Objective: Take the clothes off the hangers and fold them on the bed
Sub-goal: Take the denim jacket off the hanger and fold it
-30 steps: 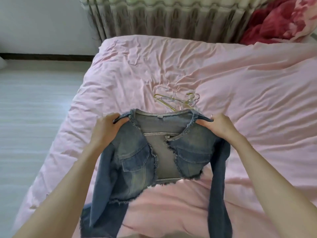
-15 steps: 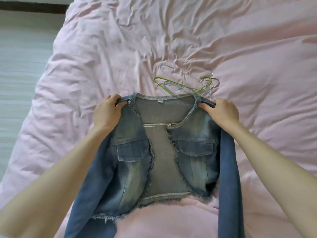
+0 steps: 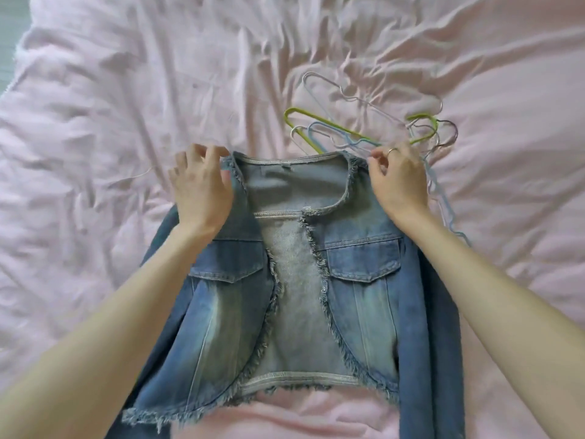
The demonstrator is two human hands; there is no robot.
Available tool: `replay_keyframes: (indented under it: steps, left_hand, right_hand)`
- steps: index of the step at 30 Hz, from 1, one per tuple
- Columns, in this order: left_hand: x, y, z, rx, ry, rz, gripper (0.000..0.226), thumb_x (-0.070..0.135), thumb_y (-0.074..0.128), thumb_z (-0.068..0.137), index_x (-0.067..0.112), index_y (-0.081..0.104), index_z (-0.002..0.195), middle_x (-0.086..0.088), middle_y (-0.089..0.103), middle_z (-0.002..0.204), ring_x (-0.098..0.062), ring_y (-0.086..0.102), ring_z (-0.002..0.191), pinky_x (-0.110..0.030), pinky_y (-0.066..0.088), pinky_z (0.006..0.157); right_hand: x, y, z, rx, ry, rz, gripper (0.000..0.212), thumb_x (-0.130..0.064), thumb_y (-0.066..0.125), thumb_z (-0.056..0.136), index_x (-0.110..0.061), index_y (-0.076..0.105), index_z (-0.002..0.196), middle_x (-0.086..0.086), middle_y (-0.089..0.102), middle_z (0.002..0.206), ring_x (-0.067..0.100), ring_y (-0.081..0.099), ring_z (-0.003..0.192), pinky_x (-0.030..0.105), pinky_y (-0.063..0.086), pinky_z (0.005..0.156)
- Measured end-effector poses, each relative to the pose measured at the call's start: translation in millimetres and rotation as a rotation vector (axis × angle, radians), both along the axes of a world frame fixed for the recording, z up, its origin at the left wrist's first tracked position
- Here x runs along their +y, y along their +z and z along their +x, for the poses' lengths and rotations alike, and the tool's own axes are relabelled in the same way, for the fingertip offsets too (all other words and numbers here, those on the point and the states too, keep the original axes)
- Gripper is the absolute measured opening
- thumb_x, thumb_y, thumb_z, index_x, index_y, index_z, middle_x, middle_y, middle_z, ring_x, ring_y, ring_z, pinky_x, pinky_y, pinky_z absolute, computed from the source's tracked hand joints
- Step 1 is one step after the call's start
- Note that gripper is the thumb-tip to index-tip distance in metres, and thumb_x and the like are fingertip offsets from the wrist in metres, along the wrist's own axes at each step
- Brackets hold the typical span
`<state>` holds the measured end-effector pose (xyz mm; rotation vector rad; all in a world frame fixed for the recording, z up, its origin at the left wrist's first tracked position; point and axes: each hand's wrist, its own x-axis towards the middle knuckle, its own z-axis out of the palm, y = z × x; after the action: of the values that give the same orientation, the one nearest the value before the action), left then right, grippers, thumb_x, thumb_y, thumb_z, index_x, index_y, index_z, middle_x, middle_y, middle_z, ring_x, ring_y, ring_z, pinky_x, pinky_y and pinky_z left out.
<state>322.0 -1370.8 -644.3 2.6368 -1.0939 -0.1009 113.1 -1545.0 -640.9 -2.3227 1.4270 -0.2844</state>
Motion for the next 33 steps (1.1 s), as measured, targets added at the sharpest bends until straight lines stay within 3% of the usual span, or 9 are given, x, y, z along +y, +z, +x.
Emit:
replay_keyframes:
  steps: [4,7,12,15,18,22,25,27,33]
  left_hand:
    - [24.1,-16.1,-43.3,0.030,-0.232,0.115,0.013,0.021,0.059,0.085,0.009,0.064,0.090,-0.014,0.057,0.092,-0.036,0.053,0.090,-0.043,0.039,0.072]
    - [47.6,-29.8,-62.7,0.038,-0.203,0.314,0.039,0.041,0.069,0.076,0.006,0.060,0.090,-0.016,0.056,0.090,-0.037,0.054,0.086,-0.042,0.042,0.067]
    - [71.9,-46.6,-83.3,0.097,-0.145,0.419,0.064,0.061,0.064,0.067,0.000,0.053,0.087,-0.020,0.056,0.096,-0.037,0.055,0.092,-0.043,0.046,0.075]
    - [64.3,-42.4,-88.8,0.130,-0.077,0.446,0.048,0.040,0.069,0.074,0.001,0.051,0.096,-0.020,0.051,0.107,-0.037,0.049,0.101,-0.041,0.041,0.080]
    - [57.6,-30.8,-83.3,0.249,0.034,0.446,0.028,0.028,0.055,0.087,0.004,0.046,0.099,-0.016,0.052,0.108,-0.037,0.051,0.102,-0.039,0.037,0.072]
    - [52.9,-12.1,-82.9,0.485,0.105,0.178,0.018,0.025,0.050,0.088,0.008,0.044,0.087,-0.012,0.056,0.083,-0.034,0.053,0.082,-0.036,0.035,0.065]
    - [34.7,-3.6,-95.5,0.608,0.114,-0.037,0.019,0.023,0.047,0.089,0.010,0.042,0.077,-0.005,0.049,0.067,-0.024,0.044,0.067,-0.035,0.030,0.056]
    - [24.6,-9.0,-103.3,0.644,0.094,-0.020,0.016,0.023,0.043,0.092,0.010,0.052,0.089,-0.006,0.058,0.078,-0.024,0.051,0.075,-0.034,0.037,0.062]
    - [41.5,-31.0,-127.1,0.516,-0.281,0.235,0.029,0.025,0.041,0.098,0.013,0.054,0.120,-0.008,0.056,0.111,-0.027,0.055,0.101,-0.040,0.049,0.080]
  right_hand:
    - [72.0,-15.7,22.9,-0.097,0.146,0.348,0.020,-0.020,0.052,0.093,-0.009,0.068,0.093,0.009,0.068,0.091,0.026,0.060,0.087,0.030,0.040,0.078]
    - [111.9,-30.0,31.8,-0.034,0.199,0.613,0.022,-0.024,0.050,0.095,-0.011,0.067,0.100,0.006,0.068,0.096,0.021,0.060,0.091,0.029,0.045,0.083]
    - [138.2,-47.0,27.2,0.164,0.137,0.309,0.039,-0.039,0.059,0.089,-0.010,0.050,0.113,0.008,0.050,0.115,0.025,0.050,0.106,0.036,0.044,0.083]
    - [132.1,-52.3,11.2,0.285,0.074,0.221,0.054,-0.047,0.060,0.086,-0.009,0.043,0.122,0.010,0.045,0.120,0.028,0.045,0.112,0.039,0.043,0.086]
    - [126.2,-55.2,1.1,0.388,0.166,0.207,0.038,-0.034,0.043,0.097,-0.007,0.046,0.124,0.011,0.050,0.121,0.028,0.045,0.114,0.038,0.044,0.083]
    - [112.7,-45.1,-4.2,-0.003,-0.108,0.521,0.026,-0.024,0.041,0.097,-0.004,0.055,0.105,0.010,0.059,0.093,0.028,0.055,0.089,0.033,0.039,0.070]
    - [103.0,-34.4,-17.0,-0.236,-0.207,0.637,0.029,-0.025,0.042,0.098,-0.009,0.055,0.118,0.000,0.056,0.105,0.015,0.050,0.096,0.029,0.036,0.085]
    - [100.2,-37.2,-27.1,-0.294,-0.207,0.626,0.008,-0.026,0.043,0.097,-0.029,0.051,0.094,-0.015,0.045,0.085,0.002,0.042,0.076,0.026,0.031,0.080]
    - [100.6,-41.5,-33.8,-0.301,-0.203,0.565,0.020,-0.032,0.046,0.096,-0.030,0.036,0.079,-0.017,0.033,0.067,-0.002,0.031,0.060,0.024,0.031,0.069]
